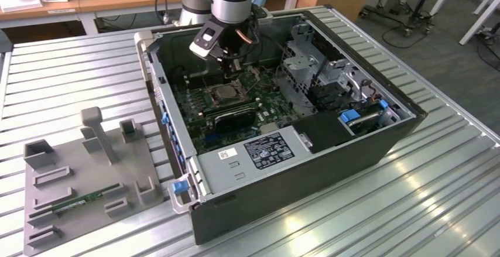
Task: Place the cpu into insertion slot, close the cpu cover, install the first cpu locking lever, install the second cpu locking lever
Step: 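Close the cpu cover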
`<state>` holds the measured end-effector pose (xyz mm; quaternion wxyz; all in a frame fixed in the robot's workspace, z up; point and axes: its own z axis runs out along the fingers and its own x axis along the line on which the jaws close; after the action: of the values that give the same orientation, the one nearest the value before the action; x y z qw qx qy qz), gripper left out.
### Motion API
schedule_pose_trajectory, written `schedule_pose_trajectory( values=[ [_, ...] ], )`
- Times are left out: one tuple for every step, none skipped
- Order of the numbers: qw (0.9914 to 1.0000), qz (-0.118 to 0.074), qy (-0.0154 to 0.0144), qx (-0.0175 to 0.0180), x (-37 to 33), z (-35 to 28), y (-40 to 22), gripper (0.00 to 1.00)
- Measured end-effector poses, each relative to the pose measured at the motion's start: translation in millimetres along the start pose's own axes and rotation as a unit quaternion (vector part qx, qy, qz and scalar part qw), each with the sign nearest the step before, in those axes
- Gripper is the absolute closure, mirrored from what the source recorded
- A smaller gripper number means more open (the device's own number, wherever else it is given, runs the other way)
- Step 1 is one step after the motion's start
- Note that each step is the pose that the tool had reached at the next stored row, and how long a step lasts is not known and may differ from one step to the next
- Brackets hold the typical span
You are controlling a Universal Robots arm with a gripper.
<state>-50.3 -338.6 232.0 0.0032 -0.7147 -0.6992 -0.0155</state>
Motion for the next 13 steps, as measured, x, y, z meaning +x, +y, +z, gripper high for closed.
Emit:
schedule_pose_trajectory(
  values=[
    [1.00000, 0.000, 0.0000, 0.0000, 0.0, 0.0, 0.0, 0.89],
    [1.00000, 0.000, 0.0000, 0.0000, 0.0, 0.0, 0.0, 0.89],
    [1.00000, 0.000, 0.0000, 0.0000, 0.0, 0.0, 0.0, 0.89],
    [1.00000, 0.000, 0.0000, 0.0000, 0.0, 0.0, 0.0, 0.89],
    [1.00000, 0.000, 0.0000, 0.0000, 0.0, 0.0, 0.0, 0.89],
    [1.00000, 0.000, 0.0000, 0.0000, 0.0, -0.1, 0.0, 0.89],
    [1.00000, 0.000, 0.0000, 0.0000, 0.0, -0.1, 0.0, 0.89],
    [1.00000, 0.000, 0.0000, 0.0001, 0.0, -0.3, 0.0, 0.89],
    [1.00000, 0.000, -0.0001, 0.0002, -0.1, -1.1, 0.0, 0.89],
    [1.00000, 0.000, 0.0001, 0.0001, 0.0, -1.7, 0.0, 0.89],
    [1.00000, 0.000, 0.0003, 0.0000, 0.1, -2.5, 0.0, 0.89],
    [1.00000, 0.000, 0.0002, 0.0000, 0.1, -3.7, 0.0, 0.89],
    [1.00000, 0.000, 0.0002, 0.0000, 0.1, -4.9, 0.1, 0.89]
  ],
)
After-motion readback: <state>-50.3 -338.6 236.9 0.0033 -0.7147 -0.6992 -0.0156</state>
